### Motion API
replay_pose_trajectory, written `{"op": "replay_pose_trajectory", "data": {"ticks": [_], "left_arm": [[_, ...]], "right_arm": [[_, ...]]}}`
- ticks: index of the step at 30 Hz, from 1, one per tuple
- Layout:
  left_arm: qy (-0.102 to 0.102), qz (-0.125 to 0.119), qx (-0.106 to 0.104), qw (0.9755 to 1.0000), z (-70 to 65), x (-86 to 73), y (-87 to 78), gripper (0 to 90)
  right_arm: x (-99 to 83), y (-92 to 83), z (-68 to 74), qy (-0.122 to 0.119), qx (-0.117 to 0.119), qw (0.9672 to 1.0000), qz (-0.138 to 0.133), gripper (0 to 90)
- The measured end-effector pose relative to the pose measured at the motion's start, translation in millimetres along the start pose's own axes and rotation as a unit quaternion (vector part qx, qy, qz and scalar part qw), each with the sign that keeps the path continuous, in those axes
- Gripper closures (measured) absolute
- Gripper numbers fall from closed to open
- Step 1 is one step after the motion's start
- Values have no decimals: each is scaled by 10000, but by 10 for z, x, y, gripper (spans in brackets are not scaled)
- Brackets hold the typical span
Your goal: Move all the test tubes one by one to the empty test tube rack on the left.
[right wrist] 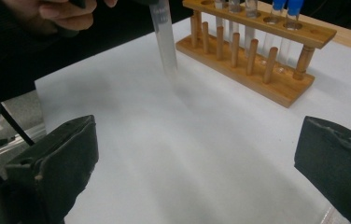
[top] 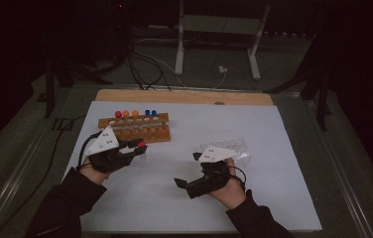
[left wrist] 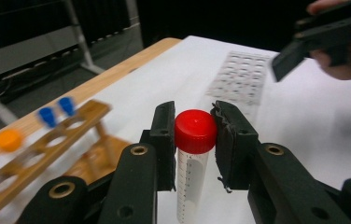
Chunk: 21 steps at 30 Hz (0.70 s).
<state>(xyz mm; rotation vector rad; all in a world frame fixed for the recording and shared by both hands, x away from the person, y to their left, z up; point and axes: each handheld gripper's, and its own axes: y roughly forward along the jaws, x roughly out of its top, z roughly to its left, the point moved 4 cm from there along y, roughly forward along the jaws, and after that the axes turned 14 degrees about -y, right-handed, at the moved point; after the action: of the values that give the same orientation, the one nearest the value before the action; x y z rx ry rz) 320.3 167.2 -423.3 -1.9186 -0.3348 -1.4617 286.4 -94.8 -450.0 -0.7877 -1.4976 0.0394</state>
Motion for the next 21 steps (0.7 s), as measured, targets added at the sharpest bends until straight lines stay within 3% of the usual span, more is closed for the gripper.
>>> {"op": "replay_pose_trajectory", "data": {"ticks": [4,9,14,21], "left_arm": [[-134,-70,346,9993,203,15,-141,719],[-251,-207,773,9965,441,77,-298,719],[-452,-452,1131,9915,682,152,-417,719],[-617,-617,1466,9853,940,242,-427,719]], "right_arm": [[6,-15,-17,35,-5,10000,-53,0],[3,-25,-19,54,8,9999,-89,0],[17,-25,6,-58,22,9999,-127,0],[21,-39,6,-102,6,9998,-176,0]]}}
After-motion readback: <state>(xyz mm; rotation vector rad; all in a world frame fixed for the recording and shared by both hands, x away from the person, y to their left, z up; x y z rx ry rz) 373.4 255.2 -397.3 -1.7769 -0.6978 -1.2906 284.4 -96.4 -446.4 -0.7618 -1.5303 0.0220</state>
